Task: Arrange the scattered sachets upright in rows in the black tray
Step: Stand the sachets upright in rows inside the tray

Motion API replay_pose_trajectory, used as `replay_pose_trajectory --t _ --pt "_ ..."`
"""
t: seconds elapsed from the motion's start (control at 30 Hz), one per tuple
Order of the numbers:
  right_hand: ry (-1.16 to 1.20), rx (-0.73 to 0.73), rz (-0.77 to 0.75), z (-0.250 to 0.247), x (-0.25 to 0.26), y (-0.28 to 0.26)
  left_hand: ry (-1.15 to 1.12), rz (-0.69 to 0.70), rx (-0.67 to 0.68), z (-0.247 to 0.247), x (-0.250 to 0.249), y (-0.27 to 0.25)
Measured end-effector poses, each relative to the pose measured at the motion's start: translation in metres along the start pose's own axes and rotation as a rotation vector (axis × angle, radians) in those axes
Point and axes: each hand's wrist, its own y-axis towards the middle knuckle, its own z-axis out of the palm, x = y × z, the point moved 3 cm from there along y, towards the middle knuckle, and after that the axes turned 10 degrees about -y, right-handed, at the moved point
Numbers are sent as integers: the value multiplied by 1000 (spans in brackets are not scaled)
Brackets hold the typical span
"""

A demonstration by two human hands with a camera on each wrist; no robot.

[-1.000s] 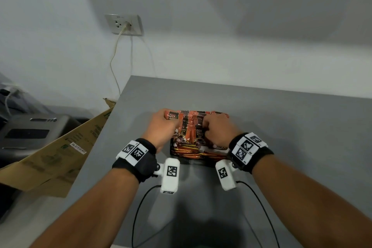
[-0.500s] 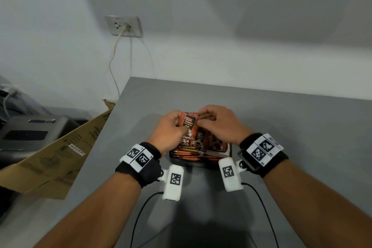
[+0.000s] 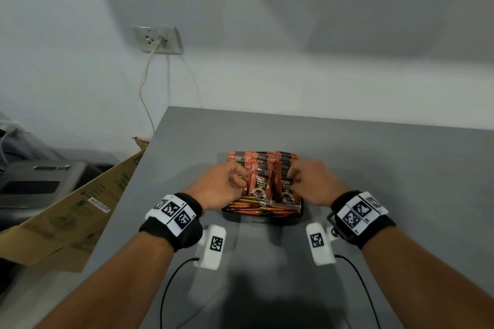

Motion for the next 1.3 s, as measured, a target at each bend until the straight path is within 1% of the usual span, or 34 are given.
replay_pose_trajectory --t 0.13,0.23,0.33,0.47,0.67,0.8,0.9,1.0,1.13,1.3 --pt "-57 0 57 11 -4 3 102 -8 67 1 6 1" --pt "-53 -14 68 12 -6 1 142 -3 77 2 8 4" --pt "-21 -63 44 9 -5 -2 186 16 68 3 10 6" --pt "51 -114 -41 5 5 -9 199 47 50 3 13 9" --pt "106 5 -183 13 24 -17 196 87 19 2 20 13" --pt "93 27 -224 25 31 -15 166 113 8 1 23 14" --pt "69 -2 -277 24 48 -12 162 120 -5 0 25 14" --pt "-9 22 -338 24 67 -2 173 139 -35 -1 26 11" --pt "-86 88 -358 28 81 9 154 157 -79 -1 28 7" --pt "-142 100 -364 31 89 14 154 176 -120 -1 32 0"
